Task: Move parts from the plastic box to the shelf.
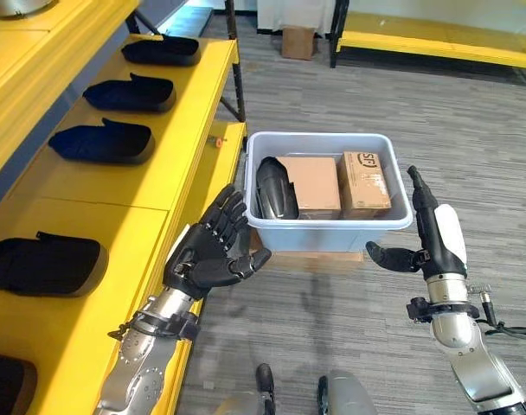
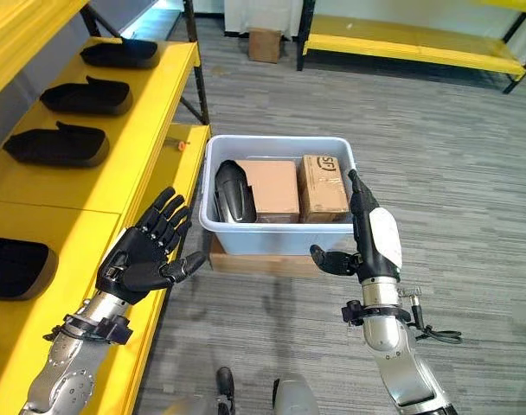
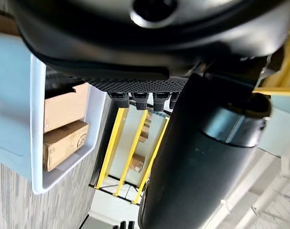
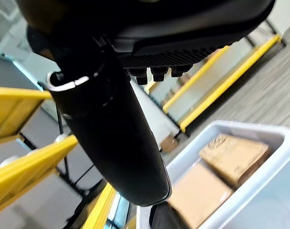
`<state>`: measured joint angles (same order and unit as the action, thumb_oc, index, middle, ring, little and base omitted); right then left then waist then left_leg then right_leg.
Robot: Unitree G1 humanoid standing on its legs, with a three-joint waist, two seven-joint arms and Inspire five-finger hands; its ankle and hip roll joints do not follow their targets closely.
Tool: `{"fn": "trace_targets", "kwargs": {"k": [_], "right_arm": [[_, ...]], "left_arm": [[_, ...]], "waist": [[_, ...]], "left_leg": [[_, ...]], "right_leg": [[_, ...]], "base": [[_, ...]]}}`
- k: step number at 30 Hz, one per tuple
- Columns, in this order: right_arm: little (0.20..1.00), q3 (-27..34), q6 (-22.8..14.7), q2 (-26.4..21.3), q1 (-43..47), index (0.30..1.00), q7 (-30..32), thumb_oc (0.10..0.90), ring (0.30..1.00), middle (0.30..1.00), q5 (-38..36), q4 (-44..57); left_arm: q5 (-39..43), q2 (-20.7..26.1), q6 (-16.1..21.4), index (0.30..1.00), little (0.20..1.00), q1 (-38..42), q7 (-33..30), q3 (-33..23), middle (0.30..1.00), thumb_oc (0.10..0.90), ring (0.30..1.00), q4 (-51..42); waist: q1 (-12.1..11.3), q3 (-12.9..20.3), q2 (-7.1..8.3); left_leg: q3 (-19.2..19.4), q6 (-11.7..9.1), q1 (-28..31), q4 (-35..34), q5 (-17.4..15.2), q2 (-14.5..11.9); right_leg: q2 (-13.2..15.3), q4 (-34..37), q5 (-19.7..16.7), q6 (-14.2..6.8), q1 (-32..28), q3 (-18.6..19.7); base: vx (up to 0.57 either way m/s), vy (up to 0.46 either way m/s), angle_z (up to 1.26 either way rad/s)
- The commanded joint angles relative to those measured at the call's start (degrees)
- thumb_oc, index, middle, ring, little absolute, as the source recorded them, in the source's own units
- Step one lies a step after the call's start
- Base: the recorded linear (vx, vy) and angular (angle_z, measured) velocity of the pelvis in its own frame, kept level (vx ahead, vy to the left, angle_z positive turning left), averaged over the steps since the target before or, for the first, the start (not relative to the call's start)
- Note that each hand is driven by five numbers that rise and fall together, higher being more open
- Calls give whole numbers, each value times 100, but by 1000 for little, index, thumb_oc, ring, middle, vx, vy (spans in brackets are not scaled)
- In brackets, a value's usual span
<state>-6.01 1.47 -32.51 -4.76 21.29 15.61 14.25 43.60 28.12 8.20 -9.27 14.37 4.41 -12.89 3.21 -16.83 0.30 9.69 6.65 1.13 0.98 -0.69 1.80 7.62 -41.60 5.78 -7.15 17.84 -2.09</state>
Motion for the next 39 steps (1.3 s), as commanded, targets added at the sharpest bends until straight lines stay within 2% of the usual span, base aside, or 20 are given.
{"fn": "trace_targets", "kwargs": {"k": [1, 2, 3, 4, 5, 6, 9, 10, 12, 16, 20, 25, 32, 36, 39], "right_arm": [[1000, 435, -503, -223, 397, 1000, 320, 900, 1000, 1000, 178, 46], [1000, 510, -547, -313, 414, 1000, 314, 900, 1000, 1000, 134, 17], [1000, 538, -581, -344, 453, 1000, 307, 900, 1000, 1000, 127, -36], [1000, 548, -593, -352, 466, 1000, 303, 900, 1000, 1000, 123, -58], [1000, 583, -604, -366, 490, 1000, 274, 900, 1000, 1000, 108, -101], [1000, 611, -620, -344, 475, 1000, 240, 900, 1000, 1000, 152, -117], [1000, 641, -580, -411, 422, 1000, 210, 900, 1000, 1000, 125, -89], [1000, 639, -552, -489, 322, 1000, 245, 900, 1000, 1000, 71, -43], [1000, 560, -483, -508, 187, 1000, 225, 900, 1000, 1000, 132, 84], [1000, 490, -517, -594, 143, 1000, 223, 900, 1000, 1000, 148, 84], [1000, 484, -574, -796, 267, 1000, 316, 900, 1000, 1000, 118, 4], [1000, 635, -667, -1019, 345, 1000, 429, 900, 1000, 1000, 26, -11], [1000, 734, -764, -1040, 293, 1000, 258, 900, 1000, 1000, 151, 56], [1000, 767, -782, -1013, 260, 1000, 229, 900, 1000, 1000, 210, 79], [1000, 838, -837, -953, 180, 1000, 181, 900, 1000, 1000, 129, 73]], "left_arm": [[14, 39, 452, 1000, 1000, 147, 169, -167, 1000, 900, 1000, -628], [5, 51, 380, 1000, 1000, 235, 180, -154, 1000, 900, 1000, -618], [-12, 37, 345, 1000, 1000, 288, 188, -119, 1000, 900, 1000, -607], [-8, 30, 334, 1000, 1000, 305, 195, -104, 1000, 900, 1000, -599], [-8, 19, 312, 1000, 1000, 324, 211, -52, 1000, 900, 1000, -611], [-48, 23, 338, 1000, 1000, 328, 371, 56, 1000, 900, 1000, -647], [-147, 86, 378, 1000, 1000, 249, 558, 208, 1000, 900, 1000, -749], [-6, 78, 282, 1000, 1000, 262, 563, 326, 1000, 900, 1000, -749], [-8, 98, 325, 1000, 1000, 315, 414, 509, 1000, 900, 1000, -700], [75, 111, 338, 1000, 1000, 291, 244, 568, 1000, 900, 1000, -739], [66, 125, 425, 1000, 1000, 307, 180, 598, 1000, 900, 1000, -745], [167, 87, 442, 1000, 1000, 414, 194, 602, 1000, 900, 1000, -717], [242, -9, 322, 1000, 1000, 410, 171, 530, 1000, 900, 1000, -769], [179, -57, 338, 1000, 1000, 420, 132, 481, 1000, 900, 1000, -740], [95, -79, 356, 1000, 1000, 432, 110, 425, 1000, 900, 1000, -698]], "waist": [[80, 403, -146], [131, 369, -120], [170, 334, -133], [183, 318, -142], [208, 286, -144], [234, 266, -155], [298, 311, -129], [375, 392, -104], [489, 463, -46], [562, 464, -24], [565, 392, -68], [676, 382, -137], [723, 469, -269], [739, 522, -312], [777, 566, -319]], "left_leg": [[-326, -59, 198, -416, -359, -25], [-449, -107, 399, -478, -459, -15], [-526, -145, 548, -530, -521, -37], [-553, -157, 601, -550, -544, -47], [-624, -191, 725, -580, -615, -69], [-701, -230, 862, -590, -713, -102], [-816, -268, 971, -598, -787, -97], [-961, -280, 1003, -598, -807, -76], [-959, -320, 1090, -582, -869, -110], [-927, -376, 1111, -477, -942, -216], [-819, -482, 953, -280, -929, -399], [-611, -612, 773, 16, -881, -501], [-381, -777, 531, 613, -378, -579], [-257, -785, 396, 1003, -312, -554], [18, -808, 304, 1551, -229, -590]], "right_leg": [[-228, 1176, -443, 179, -326, -289], [-79, 2303, -759, 113, -228, -375], [-12, 2771, -980, 42, -132, -356], [7, 2897, -1052, 18, -104, -342], [72, 3213, -1270, -62, 29, -251], [63, 3737, -1349, -125, 120, -174], [-64, 4193, -1394, -165, -130, -9], [-117, 4319, -1524, -172, -336, 225], [-163, 4093, -1544, -170, -513, 410], [-277, 3794, -1278, -105, -592, 467], [-307, 3413, -862, 81, -611, 290], [-355, 3339, -639, 280, -703, 273], [-460, 3506, -506, 490, -1004, 174], [-502, 3477, -388, 592, -1062, 100], [-540, 3438, -257, 707, -1143, -45]], "base": [[184, -215, 4], [203, -233, 8], [206, -240, 14], [184, -207, 14], [257, -283, 19], [303, -331, 31], [263, -292, 43], [254, -295, 52], [325, -403, 120], [210, -273, 38], [103, -190, -9], [145, -196, 18], [104, -146, 9], [67, -154, 12], [60, -199, 14]]}}
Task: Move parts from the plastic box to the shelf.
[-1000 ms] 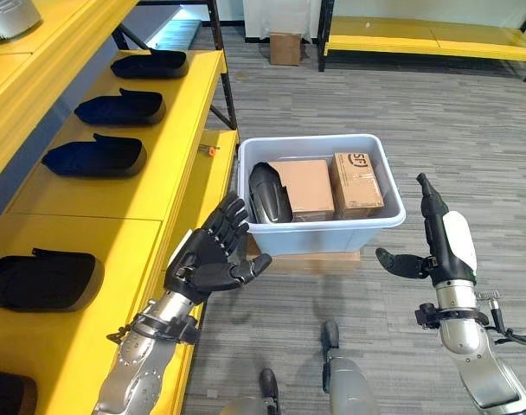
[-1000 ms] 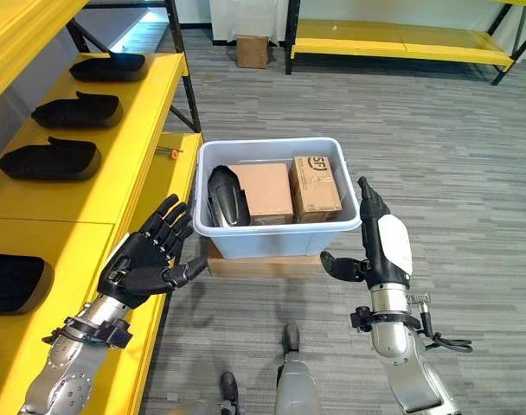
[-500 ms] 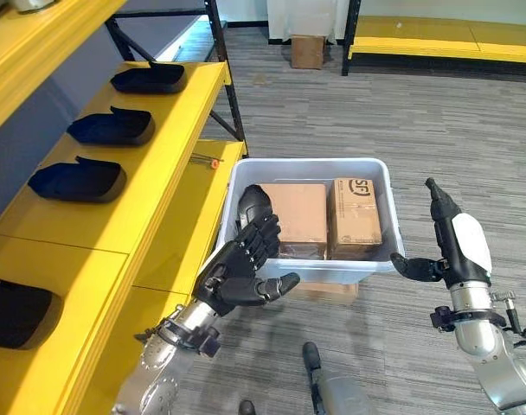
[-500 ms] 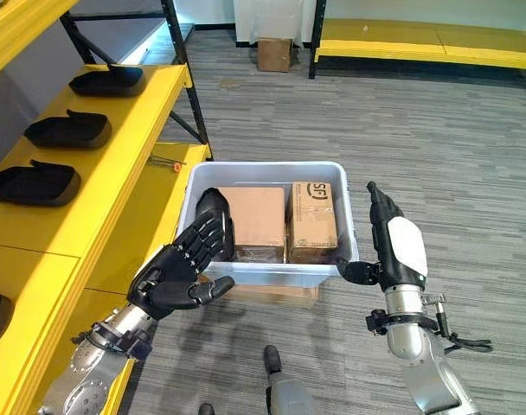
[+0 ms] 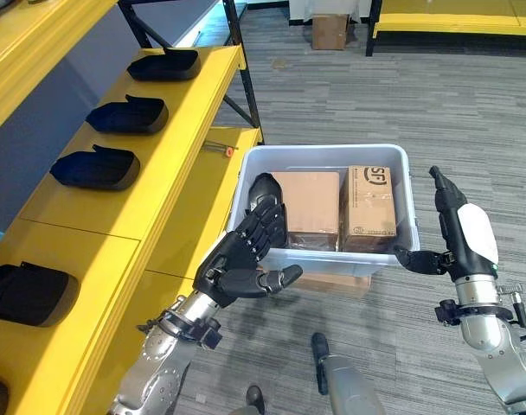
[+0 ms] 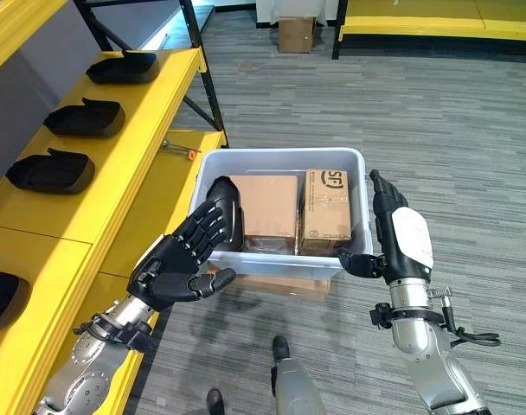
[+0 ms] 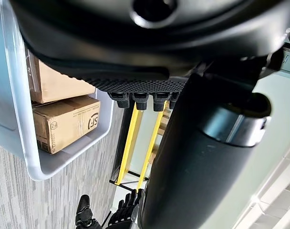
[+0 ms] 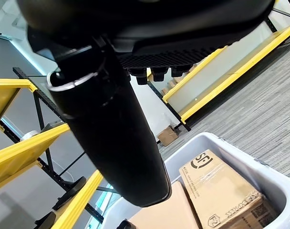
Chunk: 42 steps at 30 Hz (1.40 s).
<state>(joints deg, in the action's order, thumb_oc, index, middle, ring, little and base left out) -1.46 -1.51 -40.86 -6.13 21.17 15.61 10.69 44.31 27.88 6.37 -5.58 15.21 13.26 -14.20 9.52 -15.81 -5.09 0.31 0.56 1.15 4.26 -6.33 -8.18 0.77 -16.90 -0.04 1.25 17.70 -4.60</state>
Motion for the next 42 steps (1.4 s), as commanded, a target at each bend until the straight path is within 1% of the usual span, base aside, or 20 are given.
{"fn": "trace_targets", "kwargs": {"k": [1, 2, 3, 4, 5, 6, 7, 9, 10, 13, 15, 17, 20, 26, 33, 36, 37, 39, 40, 42], "right_arm": [[1000, 412, -531, -73, 268, 1000, 192, 900, 1000, 1000, 131, 453], [1000, 431, -519, -9, 193, 1000, 184, 900, 1000, 1000, 167, 508], [1000, 429, -517, 9, 178, 1000, 189, 900, 1000, 1000, 181, 519], [1000, 360, -514, 109, 129, 1000, 222, 900, 1000, 1000, 196, 530], [1000, 345, -511, 123, 130, 1000, 225, 900, 1000, 1000, 187, 526], [1000, 241, -497, 169, 207, 1000, 259, 900, 1000, 1000, 160, 507], [1000, 201, -499, 176, 243, 1000, 259, 900, 1000, 1000, 131, 494], [1000, 181, -512, 143, 240, 1000, 251, 900, 1000, 1000, 29, 513], [1000, 193, -555, 115, 157, 1000, 236, 900, 1000, 1000, -32, 537], [1000, 216, -616, 90, 14, 1000, 222, 900, 1000, 1000, -119, 572], [1000, 167, -724, 69, -25, 1000, 162, 900, 1000, 1000, -167, 564], [1000, 124, -835, 55, 28, 1000, 65, 900, 1000, 1000, -229, 538], [1000, 123, -797, 49, 25, 1000, 16, 900, 1000, 1000, -248, 640], [1000, 32, -523, 275, 99, 1000, 198, 900, 1000, 1000, -219, 742], [1000, -64, -451, 478, 308, 1000, 319, 900, 1000, 1000, -108, 649], [1000, -68, -382, 513, 325, 1000, 336, 900, 1000, 1000, -7, 690], [1000, -66, -359, 509, 328, 1000, 338, 900, 1000, 1000, -7, 695], [1000, -115, -285, 569, 386, 1000, 357, 900, 1000, 1000, 13, 656], [1000, -135, -300, 598, 424, 1000, 337, 900, 1000, 1000, -22, 612], [1000, -146, -337, 640, 472, 1000, 252, 900, 1000, 1000, -32, 565]], "left_arm": [[14, -71, 518, 1000, 1000, 94, 52, -479, 1000, 900, 1000, -552], [43, -79, 468, 1000, 1000, 157, 70, -511, 1000, 900, 1000, -527], [40, -77, 462, 1000, 1000, 166, 66, -516, 1000, 900, 1000, -523], [-7, -79, 467, 1000, 1000, 174, 81, -569, 1000, 900, 1000, -452], [-20, -80, 465, 1000, 1000, 172, 75, -576, 1000, 900, 1000, -445], [-53, -67, 512, 1000, 1000, 105, 47, -623, 1000, 900, 1000, -447], [-60, -55, 539, 1000, 1000, 51, 43, -658, 1000, 900, 1000, -467], [-42, -26, 608, 1000, 1000, -93, 58, -715, 1000, 900, 1000, -506], [-22, -19, 656, 1000, 1000, -201, 61, -748, 1000, 900, 1000, -523], [0, -33, 722, 1000, 1000, -355, 110, -799, 1000, 900, 1000, -489], [-10, -67, 877, 1000, 1000, -430, 97, -805, 1000, 900, 1000, -364], [9, -77, 1000, 1000, 1000, -424, 75, -820, 1000, 900, 1000, -257], [124, -47, 947, 1000, 1000, -362, 129, -883, 1000, 900, 1000, -204], [63, -6, 728, 1000, 1000, -295, 125, -832, 1000, 900, 1000, -345], [-32, 46, 682, 1000, 1000, -281, 160, -857, 1000, 900, 1000, -370], [-3, 85, 686, 1000, 1000, -300, 227, -904, 1000, 900, 1000, -353], [30, 91, 689, 1000, 1000, -302, 269, -924, 1000, 900, 1000, -330], [30, 52, 602, 1000, 1000, -305, 416, -998, 1000, 900, 1000, -331], [-8, 25, 580, 1000, 1000, -343, 388, -1002, 1000, 900, 1000, -375], [-16, 2, 614, 1000, 1000, -379, 287, -966, 1000, 900, 1000, -406]], "waist": [[164, 472, 236], [172, 462, 262], [172, 458, 266], [114, 413, 344], [106, 410, 353], [20, 347, 382], [-35, 322, 407], [-145, 269, 435], [-214, 240, 423], [-268, 191, 439], [-316, 127, 483], [-378, 82, 476], [-398, 76, 456], [-468, 246, 497], [-583, 289, 469], [-616, 342, 507], [-625, 355, 520], [-652, 354, 512], [-648, 315, 468], [-617, 269, 433]], "left_leg": [[1120, -251, 220, 1583, 458, 363], [1244, -244, 25, 2009, 454, 396], [1236, -232, -33, 2078, 431, 407], [1159, -103, -433, 2238, 238, 572], [1151, -73, -479, 2251, 187, 595], [1077, 86, -745, 1826, 6, 817], [1060, 124, -833, 1534, 2, 865], [1044, 70, -992, 572, 225, 771], [971, -83, -1123, 10, 646, 597], [931, -272, -1252, -493, 1172, 303], [796, -327, -1366, -696, 1259, 139], [643, -329, -1397, -575, 1202, 163], [866, -279, -1254, -241, 969, 302], [928, 41, -878, -147, 519, 731], [788, 213, -794, -198, 410, 867], [850, 305, -819, -197, 354, 925], [868, 349, -791, -214, 335, 943], [851, 530, -631, -278, 240, 996], [814, 542, -513, -322, 223, 970], [833, 517, -316, -417, 200, 933]], "right_leg": [[140, 991, 342, -86, -1175, 126], [140, 1013, 362, -44, -1241, 70], [136, 1017, 363, -43, -1249, 66], [117, 1043, 356, -57, -1342, 159], [115, 1041, 361, -66, -1348, 174], [41, 1036, 379, -128, -1423, 353], [26, 1047, 405, -157, -1488, 429], [2, 1145, 494, -207, -1748, 494], [-34, 1196, 587, -220, -1952, 545], [-64, 1250, 721, -198, -2241, 602], [-44, 1204, 840, -190, -2411, 703], [-49, 1108, 968, -188, -2473, 803], [-15, 937, 1122, -208, -2483, 639], [64, 773, 1027, -312, -2243, 377], [21, 313, 1135, -318, -1939, 262], [31, -34, 1014, -368, -1926, 207], [44, -265, 881, -422, -1874, 158], [146, -1812, 250, -736, -1355, 88], [202, -2453, 149, -744, -988, 100], [402, -2421, 99, -729, -601, 61]], "base": [[78, -257, 32], [71, -214, 44], [126, -209, 71], [97, -102, 60], [185, -93, 53], [170, -5, 12], [262, 25, -8], [293, 58, -32], [323, 55, -30], [277, 33, -14], [337, 59, -2], [334, 95, -23], [326, 99, -48], [219, 52, -41], [96, 35, 2], [53, 63, 14], [43, 84, 15], [80, 114, 0], [78, 66, -9], [61, -12, -25]]}}
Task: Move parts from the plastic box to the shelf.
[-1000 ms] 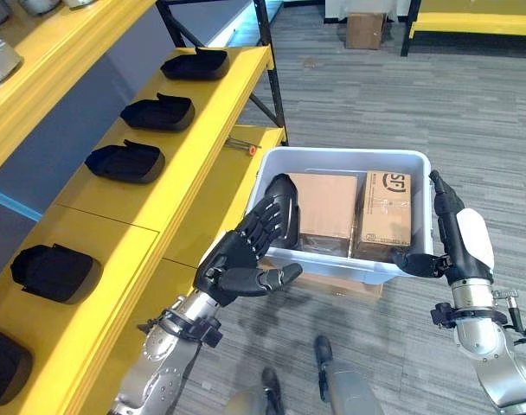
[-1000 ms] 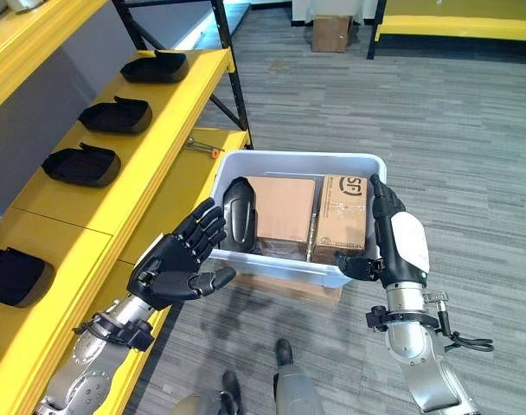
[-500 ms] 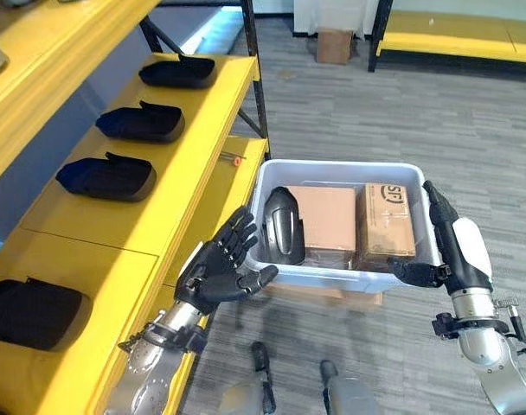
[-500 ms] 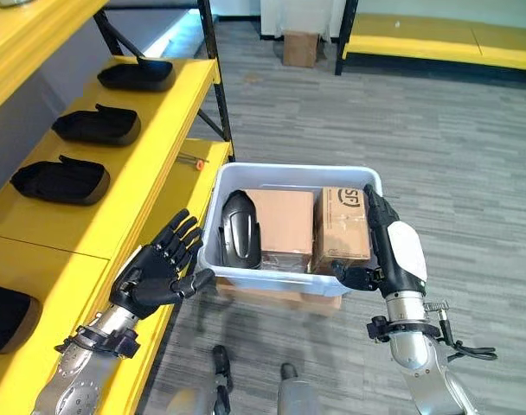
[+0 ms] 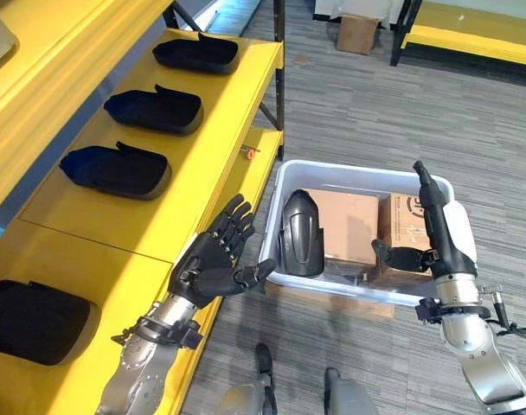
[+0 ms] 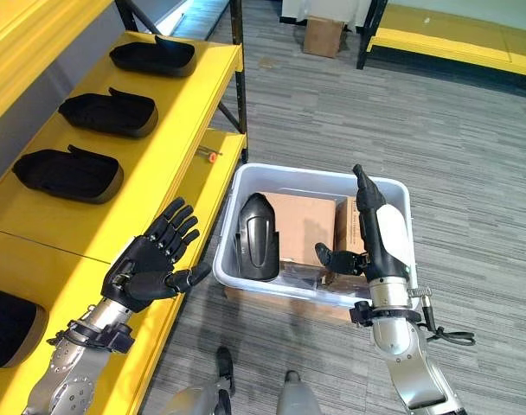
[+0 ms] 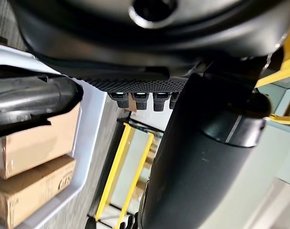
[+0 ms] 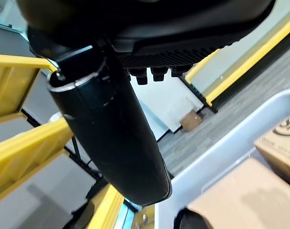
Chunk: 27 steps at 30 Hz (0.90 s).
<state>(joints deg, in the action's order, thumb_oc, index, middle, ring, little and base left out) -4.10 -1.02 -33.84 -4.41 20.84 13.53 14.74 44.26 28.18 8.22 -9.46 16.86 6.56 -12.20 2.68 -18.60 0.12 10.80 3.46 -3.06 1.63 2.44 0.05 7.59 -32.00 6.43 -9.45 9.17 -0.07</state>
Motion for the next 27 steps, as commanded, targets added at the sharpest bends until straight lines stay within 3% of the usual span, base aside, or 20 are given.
{"fn": "trace_targets", "kwargs": {"k": [1, 3, 4, 5, 6, 7, 11, 15, 19, 23, 25, 27], "right_arm": [[1000, 110, -423, -38, 330, 1000, 248, 900, 1000, 1000, 167, 133], [1000, 103, -436, -21, 388, 1000, 209, 900, 1000, 1000, 162, 120], [1000, 80, -398, -46, 481, 1000, 203, 900, 1000, 1000, 162, 109], [1000, 74, -397, -50, 498, 1000, 206, 900, 1000, 1000, 151, 100], [1000, 24, -329, -54, 571, 1000, 205, 900, 1000, 1000, 106, 79], [1000, 9, -303, -19, 588, 1000, 200, 900, 1000, 1000, 95, 65], [1000, 101, -258, -79, 388, 1000, 53, 900, 1000, 1000, -230, 122], [1000, 102, -230, -260, 257, 1000, -11, 900, 1000, 1000, -322, 203], [1000, 61, -320, -466, 309, 1000, -105, 900, 1000, 1000, -635, 165], [1000, 26, -369, -602, 400, 1000, -397, 900, 1000, 1000, -1532, 172], [1000, -41, -318, -545, 555, 1000, -622, 900, 1000, 1000, -2437, 139], [1000, -123, -261, -450, 778, 1000, -727, 900, 1000, 1000, -2754, 3]], "left_arm": [[-1, -11, 455, 1000, 1000, 16, 71, -281, 1000, 900, 1000, -620], [11, 35, 452, 1000, 1000, 62, 20, -275, 1000, 900, 1000, -631], [44, 102, 394, 1000, 1000, 184, -23, -284, 1000, 900, 1000, -631], [64, 115, 383, 1000, 1000, 203, -25, -287, 1000, 900, 1000, -627], [42, 111, 322, 1000, 1000, 260, -64, -262, 1000, 900, 1000, -641], [3, 108, 317, 1000, 1000, 245, -91, -218, 1000, 900, 1000, -668], [-39, 139, 402, 1000, 1000, 151, -62, -82, 1000, 900, 1000, -703], [35, 90, 469, 1000, 1000, 167, -77, 155, 1000, 900, 1000, -828], [108, 75, 521, 1000, 1000, 188, -107, 264, 1000, 900, 1000, -777], [181, 90, 482, 1000, 1000, 128, -128, 272, 1000, 900, 1000, -788], [184, 95, 430, 1000, 1000, 173, -134, 298, 1000, 900, 1000, -755], [153, 77, 373, 1000, 1000, 241, -132, 372, 1000, 900, 1000, -736]], "waist": [[81, 524, -106], [99, 478, -113], [130, 427, -86], [142, 412, -103], [195, 357, -73], [234, 320, -63], [300, 405, -1], [389, 439, -53], [424, 438, -101], [408, 441, -107], [387, 438, -113], [342, 429, -119]], "left_leg": [[-191, 191, 179, -200, -687, 67], [-216, 131, 253, -237, -712, -2], [-283, 50, 350, -273, -766, -60], [-303, 37, 378, -280, -780, -87], [-371, -22, 542, -285, -895, -177], [-393, -40, 678, -305, -967, -243], [-447, -198, 770, -454, -922, -347], [-341, -422, 884, -616, -699, -572], [-345, -491, 868, -628, -587, -675], [-362, -540, 825, -589, -519, -717], [-387, -564, 787, -561, -492, -751], [-411, -577, 751, -538, -478, -772]], "right_leg": [[-147, -568, -471, 356, 344, -414], [15, 194, -460, 361, 339, -439], [237, 1498, -571, 312, 357, -391], [245, 1720, -619, 299, 281, -414], [397, 2346, -1061, 136, 379, -257], [420, 2370, -1282, 47, 516, -129], [333, 2881, -1131, -40, 79, -130], [215, 2959, -859, 83, -284, -345], [166, 2949, -716, 217, -458, -393], [129, 3007, -664, 291, -609, -369], [101, 3004, -640, 321, -633, -325], [98, 3008, -626, 332, -655, -328]], "base": [[59, -149, -35], [60, -246, -28], [65, -258, -23], [111, -444, -13], [105, -355, 0], [112, -414, 9], [56, -281, 47], [15, -160, 66], [23, -82, -8], [50, -55, -6], [51, -44, -1], [46, -41, 5]]}}
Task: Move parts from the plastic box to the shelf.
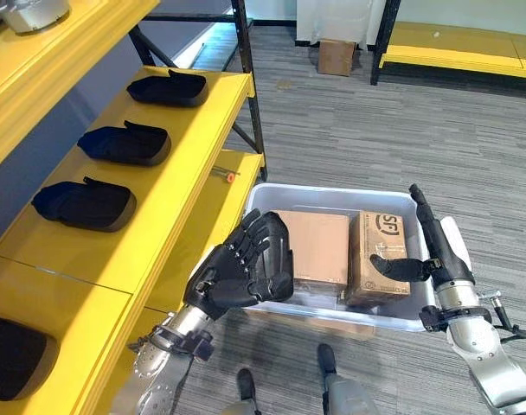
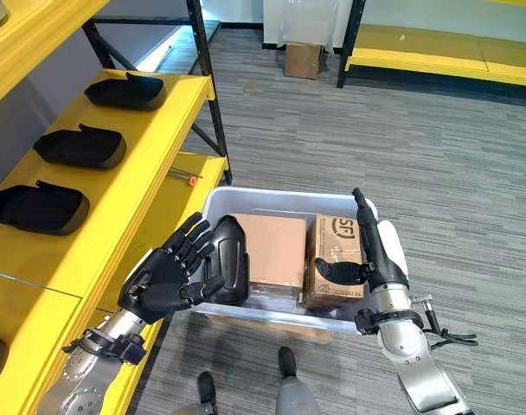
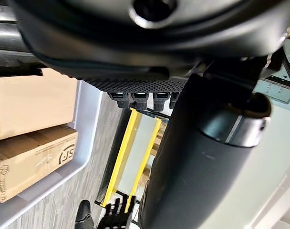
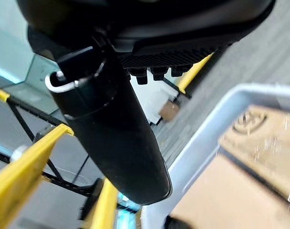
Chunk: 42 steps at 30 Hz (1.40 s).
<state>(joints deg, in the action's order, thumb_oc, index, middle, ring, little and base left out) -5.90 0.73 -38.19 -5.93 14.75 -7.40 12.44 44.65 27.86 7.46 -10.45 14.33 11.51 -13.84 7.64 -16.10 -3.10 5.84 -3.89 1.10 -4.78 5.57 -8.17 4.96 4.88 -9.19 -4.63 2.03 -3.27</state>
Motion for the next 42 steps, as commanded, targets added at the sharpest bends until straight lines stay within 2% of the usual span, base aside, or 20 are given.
{"fn": "trace_targets", "kwargs": {"k": [1, 7, 8, 11, 14, 16, 18, 19, 21, 23, 26, 32, 42], "right_arm": [[1000, 16, -427, 17, 1086, 1000, -176, 900, 1000, 1000, -851, 155], [1000, -152, 16, 292, 1976, 1000, -441, 900, 1000, 1000, -2232, -187], [1000, -195, 181, 396, 2185, 1000, -473, 900, 1000, 1000, -2621, -324], [1000, -303, 333, 641, 2548, 1000, -620, 900, 1000, 1000, -3231, -675], [1000, -376, 346, 724, 2930, 1000, -642, 900, 1000, 1000, -3021, -978], [1000, -398, 615, 815, 3090, 1000, -647, 900, 1000, 1000, -3571, -1000], [1000, -398, 723, 870, 3226, 1000, -573, 900, 1000, 1000, -3658, -1154], [1000, -420, 846, 891, 3406, 1000, -538, 900, 1000, 1000, -4036, -1349], [1000, -396, 939, 921, 3665, 1000, -432, 900, 1000, 1000, -4078, -1716], [1000, -380, 1064, 933, 3890, 1000, -456, 900, 1000, 1000, -4460, -2010], [1000, -344, 1145, 940, 4036, 1000, -430, 900, 1000, 1000, -4443, -2231], [1000, -286, 1279, 770, 4577, 1000, -629, 900, 1000, 1000, -4769, -2969], [1000, -127, 1368, 460, 5138, 1000, -885, 900, 1000, 1000, -4510, -3518]], "left_arm": [[96, 105, 412, 1000, 1000, 395, 102, -80, 1000, 900, 1000, -554], [70, 119, 306, 1000, 1000, 682, 11, 96, 1000, 900, 1000, -410], [55, 121, 305, 1000, 1000, 744, 28, 119, 1000, 900, 1000, -369], [34, 116, 298, 1000, 1000, 829, 70, 179, 1000, 900, 1000, -306], [67, 136, 298, 1000, 1000, 910, 146, 229, 1000, 900, 1000, -247], [46, 150, 320, 1000, 1000, 958, 191, 263, 1000, 900, 1000, -186], [69, 166, 338, 1000, 1000, 987, 240, 286, 1000, 900, 1000, -142], [80, 171, 371, 1000, 1000, 1032, 268, 318, 1000, 900, 1000, -105], [120, 192, 368, 1000, 1000, 1087, 266, 369, 1000, 900, 1000, -109], [124, 197, 394, 1000, 1000, 1158, 288, 423, 1000, 900, 1000, -61], [128, 210, 403, 1000, 1000, 1195, 294, 461, 1000, 900, 1000, -54], [197, 185, 518, 1000, 1000, 1289, 341, 563, 1000, 900, 1000, -19], [271, 147, 538, 1000, 1000, 1333, 392, 639, 1000, 900, 1000, -133]], "waist": [[-179, 170, 199], [-305, 86, 175], [-342, 42, 162], [-419, -35, 130], [-490, -104, 94], [-515, -157, 68], [-538, -193, 50], [-559, -245, 23], [-607, -322, -23], [-638, -403, -69], [-661, -477, -113], [-712, -782, -344], [-722, -1214, -648]], "left_leg": [[68, 155, 318, 113, -785, 45], [-12, 125, 191, 211, -799, 32], [-29, 124, 151, 235, -803, 35], [-74, 121, 56, 305, -798, 39], [-128, 118, -19, 350, -793, 46], [-163, 104, -82, 380, -780, 44], [-195, 98, -126, 407, -777, 49], [-208, 93, -165, 423, -762, 49], [-247, 80, -221, 456, -755, 50], [-274, 59, -289, 476, -729, 37], [-296, 48, -342, 503, -718, 31], [-345, 15, -580, 584, -650, 67], [-409, 12, -972, 811, -629, 175]], "right_leg": [[356, -675, 936, -145, 52, -4], [362, -721, 960, -129, 103, -28], [368, -751, 981, -122, 127, -39], [371, -849, 1037, -89, 192, -76], [376, -906, 1079, -59, 229, -115], [375, -953, 1102, -40, 275, -120], [379, -991, 1129, -27, 305, -123], [382, -1019, 1142, -6, 334, -120], [389, -1062, 1175, 12, 368, -134], [395, -1107, 1194, 33, 427, -136], [408, -1158, 1220, 45, 477, -137], [449, -1332, 1299, 97, 715, -110], [505, -1789, 1486, 171, 1190, -38]], "base": [[48, -37, 3], [13, -25, 3], [-15, -18, 11], [-16, -17, 8], [-8, -18, 13], [-16, -16, 8], [-17, -14, 10], [-21, -10, 14], [-30, -16, 7], [-36, -14, 2], [-14, 0, 2], [-32, 9, 3], [-24, 4, 0]]}}
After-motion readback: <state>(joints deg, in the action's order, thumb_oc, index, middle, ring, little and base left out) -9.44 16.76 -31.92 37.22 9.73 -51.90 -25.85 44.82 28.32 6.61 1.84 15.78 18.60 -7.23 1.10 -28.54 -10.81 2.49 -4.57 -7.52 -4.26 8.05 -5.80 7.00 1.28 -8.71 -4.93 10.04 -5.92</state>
